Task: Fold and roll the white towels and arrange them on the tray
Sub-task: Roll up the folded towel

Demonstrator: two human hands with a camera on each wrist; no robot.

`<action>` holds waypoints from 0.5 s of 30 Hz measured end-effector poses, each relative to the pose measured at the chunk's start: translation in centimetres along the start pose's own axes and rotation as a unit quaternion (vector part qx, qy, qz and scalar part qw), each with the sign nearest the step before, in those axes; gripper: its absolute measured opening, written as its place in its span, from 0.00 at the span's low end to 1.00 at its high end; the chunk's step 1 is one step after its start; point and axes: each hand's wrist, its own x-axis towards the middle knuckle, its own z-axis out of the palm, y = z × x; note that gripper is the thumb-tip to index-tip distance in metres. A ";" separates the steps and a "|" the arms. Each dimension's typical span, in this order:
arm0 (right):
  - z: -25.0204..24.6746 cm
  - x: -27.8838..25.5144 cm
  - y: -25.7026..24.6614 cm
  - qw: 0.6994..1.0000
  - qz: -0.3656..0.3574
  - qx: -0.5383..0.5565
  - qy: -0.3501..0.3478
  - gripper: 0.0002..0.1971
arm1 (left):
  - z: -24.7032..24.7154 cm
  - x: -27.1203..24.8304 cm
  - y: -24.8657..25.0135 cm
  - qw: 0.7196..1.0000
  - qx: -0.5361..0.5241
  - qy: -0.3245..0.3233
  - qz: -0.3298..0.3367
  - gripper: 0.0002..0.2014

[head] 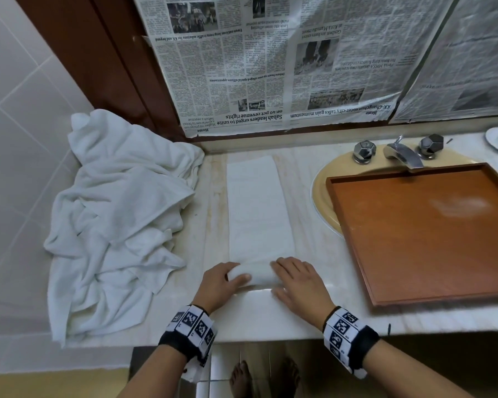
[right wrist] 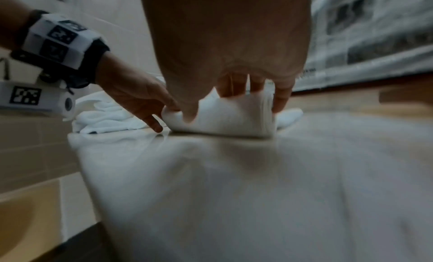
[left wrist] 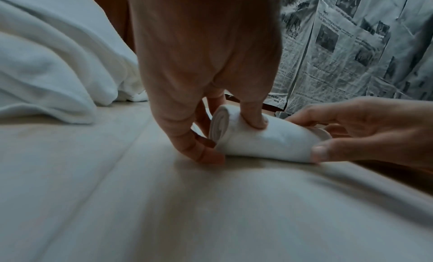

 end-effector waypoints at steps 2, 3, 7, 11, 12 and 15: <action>-0.2 0.6 0.7 0.999 0.012 0.032 -0.018 0.27 | 0.4 -0.1 0.0 1.000 0.005 0.016 0.000 0.23; -0.3 1.1 1.1 0.998 0.022 0.053 -0.028 0.25 | 0.7 -0.2 0.0 0.999 0.010 0.034 0.006 0.24; -1.0 3.3 2.2 0.982 0.062 0.143 -0.109 0.21 | 1.9 -1.3 0.2 0.987 0.106 0.080 0.095 0.28; -1.8 4.4 3.0 0.949 0.099 0.233 -0.185 0.23 | 2.0 -0.9 0.3 0.980 0.156 0.071 0.101 0.25; -1.9 4.5 3.1 0.939 0.124 0.263 -0.185 0.23 | 1.8 -0.4 0.3 0.982 0.150 0.068 0.093 0.23; -1.5 4.5 2.9 0.969 0.119 0.202 -0.073 0.18 | 0.4 1.0 0.5 0.996 0.056 0.044 0.046 0.21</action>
